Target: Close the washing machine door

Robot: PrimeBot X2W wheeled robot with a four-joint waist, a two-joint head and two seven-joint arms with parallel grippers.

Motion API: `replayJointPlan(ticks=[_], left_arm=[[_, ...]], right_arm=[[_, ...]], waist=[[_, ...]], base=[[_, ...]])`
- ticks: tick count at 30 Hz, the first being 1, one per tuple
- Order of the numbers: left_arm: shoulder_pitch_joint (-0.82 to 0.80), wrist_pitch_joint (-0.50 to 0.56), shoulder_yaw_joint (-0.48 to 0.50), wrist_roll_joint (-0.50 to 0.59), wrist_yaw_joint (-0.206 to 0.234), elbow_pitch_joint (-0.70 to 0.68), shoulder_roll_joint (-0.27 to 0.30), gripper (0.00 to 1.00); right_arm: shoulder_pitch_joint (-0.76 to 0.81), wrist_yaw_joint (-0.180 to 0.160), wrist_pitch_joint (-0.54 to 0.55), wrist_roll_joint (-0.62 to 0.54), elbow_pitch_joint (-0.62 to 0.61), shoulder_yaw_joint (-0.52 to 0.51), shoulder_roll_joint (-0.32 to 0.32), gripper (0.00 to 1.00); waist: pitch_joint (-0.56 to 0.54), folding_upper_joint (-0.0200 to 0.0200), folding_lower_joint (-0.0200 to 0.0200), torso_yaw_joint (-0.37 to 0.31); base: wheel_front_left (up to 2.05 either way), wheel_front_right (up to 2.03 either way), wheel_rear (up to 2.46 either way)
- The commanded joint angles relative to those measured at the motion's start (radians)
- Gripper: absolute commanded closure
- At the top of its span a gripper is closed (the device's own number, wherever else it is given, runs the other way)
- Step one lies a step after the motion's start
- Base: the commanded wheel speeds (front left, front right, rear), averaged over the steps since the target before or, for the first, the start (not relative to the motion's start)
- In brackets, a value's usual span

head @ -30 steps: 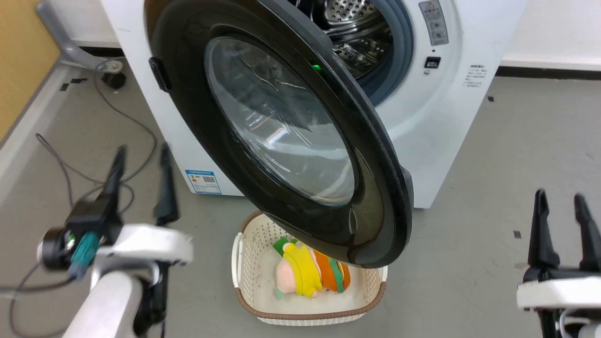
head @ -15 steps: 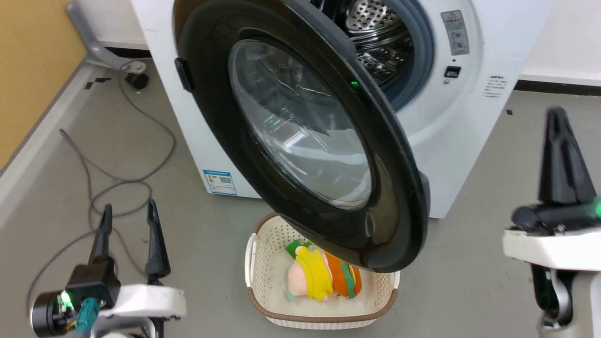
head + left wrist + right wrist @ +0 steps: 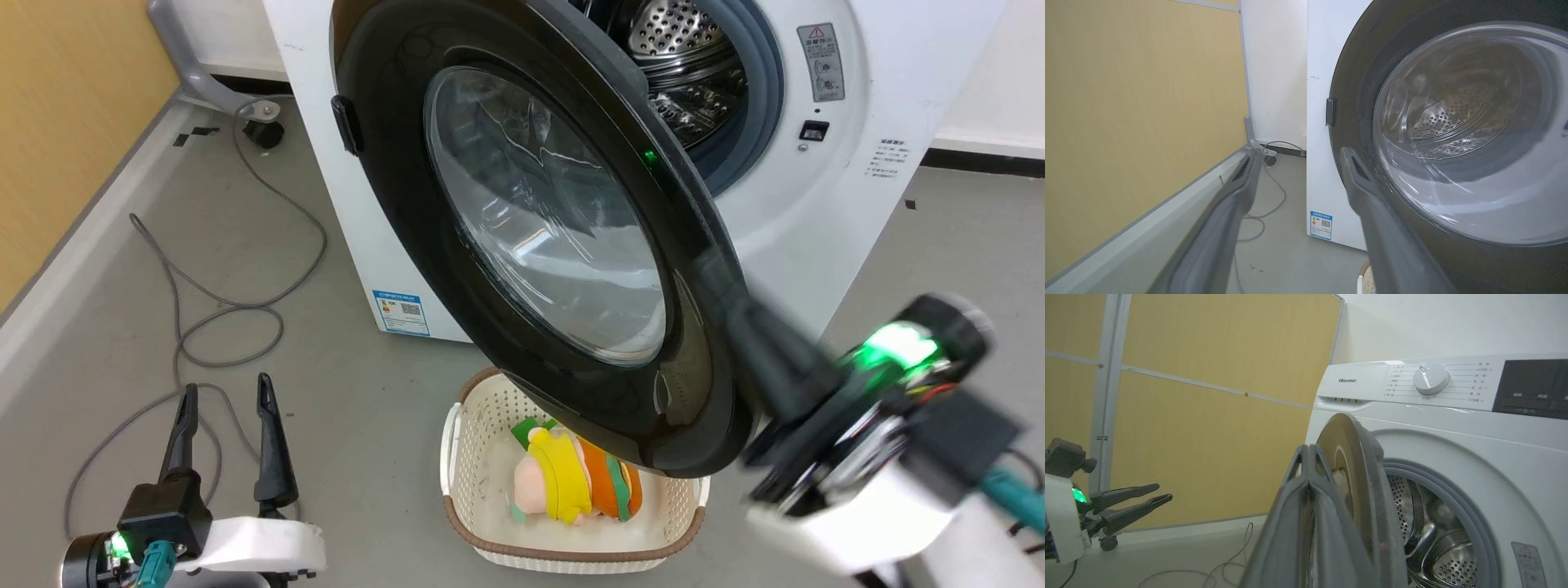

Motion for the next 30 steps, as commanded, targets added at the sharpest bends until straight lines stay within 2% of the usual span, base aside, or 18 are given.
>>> replayJointPlan(ticks=[1,7,13,21,30], left_arm=[[0.009,-0.004,0.009,0.011,-0.007,0.001,-0.008,0.0],[0.004,-0.004,0.036,0.04,-0.033,-0.006,-0.038,0.0],[-0.01,-0.004,0.06,0.062,-0.059,-0.008,-0.06,0.0],[-0.03,-0.004,0.065,0.092,-0.079,-0.016,-0.087,0.0],[-0.08,-0.004,0.051,0.101,-0.097,-0.015,-0.106,0.0]], right_arm=[[-0.015,0.001,-0.004,0.001,0.009,0.033,-0.022,1.0],[-0.008,0.001,-0.004,-0.008,0.097,0.152,-0.091,1.0],[0.013,0.001,-0.004,0.003,0.221,0.181,-0.125,1.0],[0.006,0.001,-0.004,0.029,0.34,0.114,-0.12,1.0],[-0.075,0.001,-0.004,0.052,0.449,-0.086,-0.062,1.0]], waist=[[0.001,-0.0001,0.0,-0.001],[0.013,-0.0001,0.0,-0.009],[0.034,-0.0001,0.0,-0.018],[0.08,-0.0001,0.0,-0.023],[0.171,-0.0001,0.0,-0.016]], base=[[0.0,0.0,0.0],[0.0,0.0,0.0],[0.0,0.0,0.0],[0.0,0.0,0.0],[0.0,0.0,0.0]])
